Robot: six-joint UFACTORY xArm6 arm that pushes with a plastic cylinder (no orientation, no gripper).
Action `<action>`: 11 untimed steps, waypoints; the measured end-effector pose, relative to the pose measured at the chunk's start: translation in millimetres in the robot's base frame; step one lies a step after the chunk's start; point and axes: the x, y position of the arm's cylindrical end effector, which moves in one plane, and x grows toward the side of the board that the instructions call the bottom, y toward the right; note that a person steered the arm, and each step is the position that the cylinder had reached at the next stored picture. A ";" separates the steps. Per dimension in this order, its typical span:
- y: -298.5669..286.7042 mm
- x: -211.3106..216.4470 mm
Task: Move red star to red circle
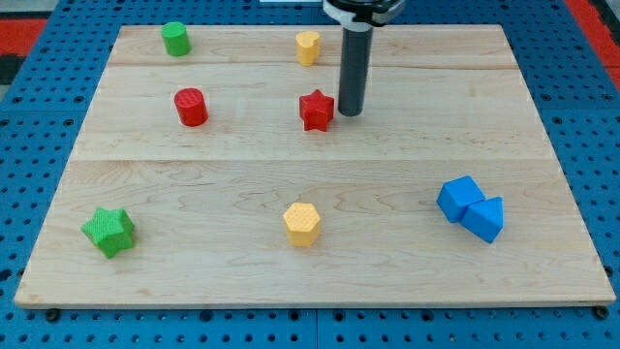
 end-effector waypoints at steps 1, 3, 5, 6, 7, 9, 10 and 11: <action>-83.5 52.7; -35.2 55.9; -48.6 29.6; -93.7 20.9; -94.6 0.0; -115.5 -38.4; -150.8 -30.8; -156.5 -31.2</action>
